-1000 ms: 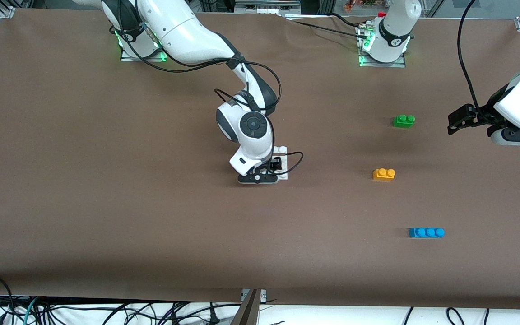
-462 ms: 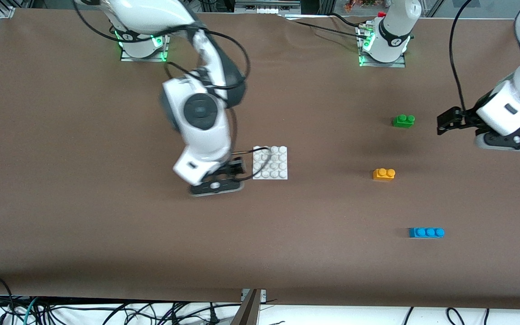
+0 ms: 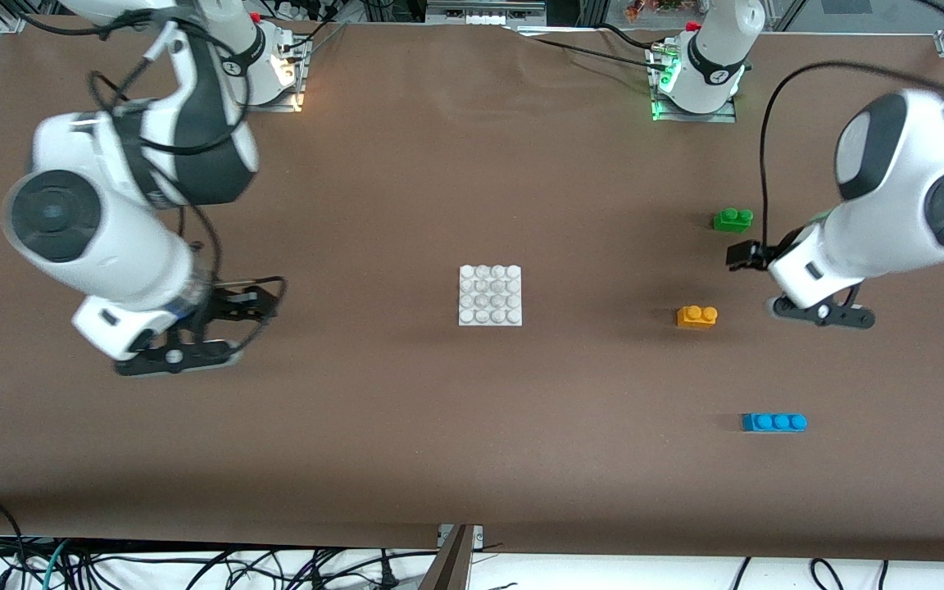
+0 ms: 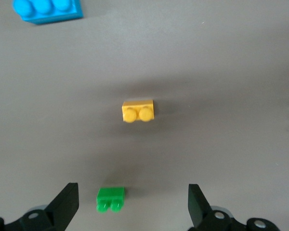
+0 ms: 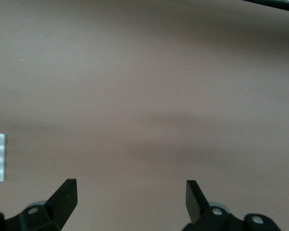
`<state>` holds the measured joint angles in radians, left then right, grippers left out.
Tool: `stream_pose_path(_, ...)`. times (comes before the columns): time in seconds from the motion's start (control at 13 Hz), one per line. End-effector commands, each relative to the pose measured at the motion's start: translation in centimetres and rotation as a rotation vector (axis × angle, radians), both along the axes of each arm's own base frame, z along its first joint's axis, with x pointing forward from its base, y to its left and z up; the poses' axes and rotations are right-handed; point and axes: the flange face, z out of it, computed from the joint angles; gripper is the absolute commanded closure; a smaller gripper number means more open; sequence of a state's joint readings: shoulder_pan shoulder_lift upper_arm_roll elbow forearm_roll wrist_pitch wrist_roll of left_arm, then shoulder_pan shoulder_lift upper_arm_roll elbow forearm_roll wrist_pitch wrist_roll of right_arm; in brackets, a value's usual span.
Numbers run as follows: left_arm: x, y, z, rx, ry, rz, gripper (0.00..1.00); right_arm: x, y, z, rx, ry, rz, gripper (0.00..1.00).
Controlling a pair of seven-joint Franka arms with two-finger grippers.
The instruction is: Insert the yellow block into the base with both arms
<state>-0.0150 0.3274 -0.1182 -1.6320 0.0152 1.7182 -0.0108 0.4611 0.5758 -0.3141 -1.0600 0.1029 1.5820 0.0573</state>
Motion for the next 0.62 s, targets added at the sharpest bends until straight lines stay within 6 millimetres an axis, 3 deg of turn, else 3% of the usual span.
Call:
stream_pose_path(0.0,0.4,0.0,-6.5,0.010,-0.018,-0.015,0.00,-1.2,-6.0,2.9,0.034,0.020,-0.008,0.00)
stream_pose_path(0.23,-1.7,0.0,-13.6,-0.003,-0.106,-0.020,0.00,-3.5,-13.6,5.2,0.072,0.029,-0.091,0.00)
stream_pose_path(0.38,-2.0,0.7,-16.3,0.003,-0.112,-0.021,0.00,-4.4,-16.8,6.1,0.079,0.050,-0.138,0.00)
stream_pose_path(0.54,-2.2,1.1,-17.0,0.017,-0.104,-0.033,0.00,-5.2,-19.8,8.2,0.064,0.010,-0.177,0.00)
